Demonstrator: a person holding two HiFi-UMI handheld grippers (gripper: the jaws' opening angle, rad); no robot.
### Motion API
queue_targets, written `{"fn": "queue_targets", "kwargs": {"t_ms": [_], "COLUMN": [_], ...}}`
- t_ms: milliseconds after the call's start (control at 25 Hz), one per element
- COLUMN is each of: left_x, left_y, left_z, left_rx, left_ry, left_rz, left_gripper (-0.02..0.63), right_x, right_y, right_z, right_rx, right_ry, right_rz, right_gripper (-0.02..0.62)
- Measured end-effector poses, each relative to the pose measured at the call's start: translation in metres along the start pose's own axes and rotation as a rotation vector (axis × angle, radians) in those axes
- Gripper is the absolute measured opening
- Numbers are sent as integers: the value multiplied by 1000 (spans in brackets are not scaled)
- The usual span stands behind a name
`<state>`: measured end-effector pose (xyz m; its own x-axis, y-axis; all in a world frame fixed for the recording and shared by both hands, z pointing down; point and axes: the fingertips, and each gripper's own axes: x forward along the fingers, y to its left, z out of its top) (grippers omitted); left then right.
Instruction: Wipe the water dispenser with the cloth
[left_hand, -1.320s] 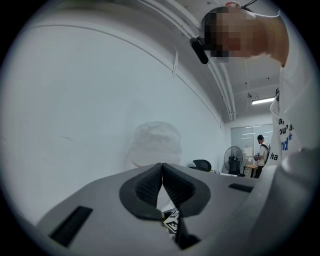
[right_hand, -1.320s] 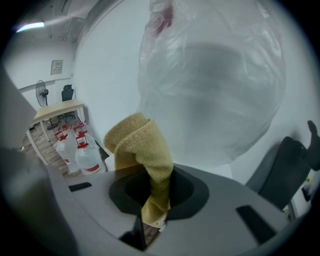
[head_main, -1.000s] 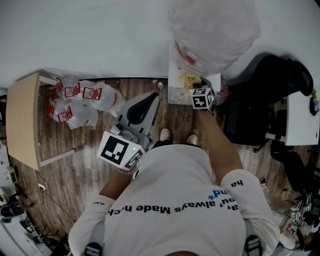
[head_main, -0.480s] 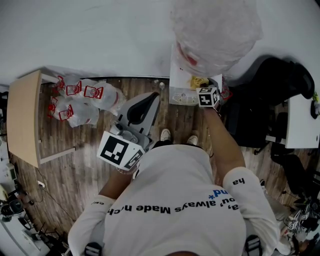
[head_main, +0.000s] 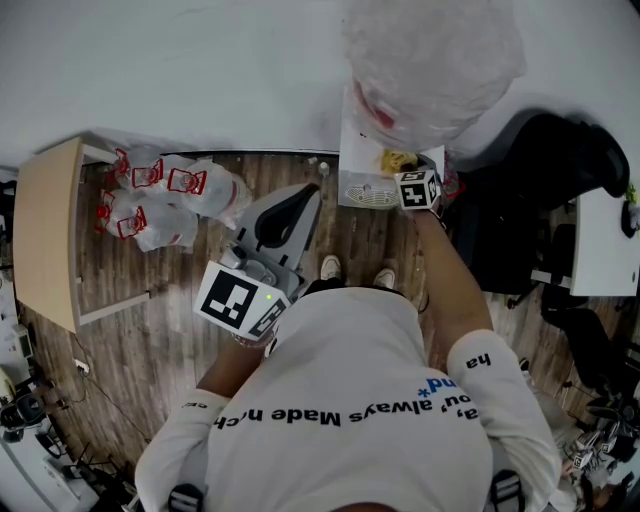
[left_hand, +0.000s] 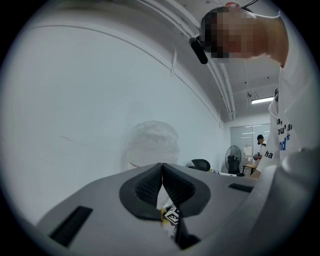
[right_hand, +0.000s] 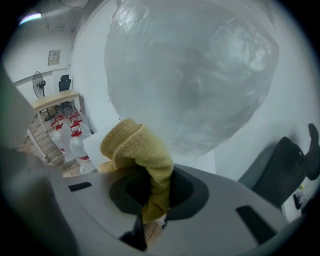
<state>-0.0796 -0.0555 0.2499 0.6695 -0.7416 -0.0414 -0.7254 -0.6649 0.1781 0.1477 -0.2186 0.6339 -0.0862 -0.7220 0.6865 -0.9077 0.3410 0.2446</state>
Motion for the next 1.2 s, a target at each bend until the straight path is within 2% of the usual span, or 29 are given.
{"fn": "queue_targets", "kwargs": {"t_ms": [1200], "left_x": [-7], "left_y": [-12], "left_z": [-2], "left_rx": [0], "left_ry": [-1], "left_rz": [-6], "left_gripper": [20], "right_x": [-21], "right_y": [13], "right_z": [-22], "right_rx": [-26], "right_ry": [-1], "right_rz": [0], "right_gripper": [57]}}
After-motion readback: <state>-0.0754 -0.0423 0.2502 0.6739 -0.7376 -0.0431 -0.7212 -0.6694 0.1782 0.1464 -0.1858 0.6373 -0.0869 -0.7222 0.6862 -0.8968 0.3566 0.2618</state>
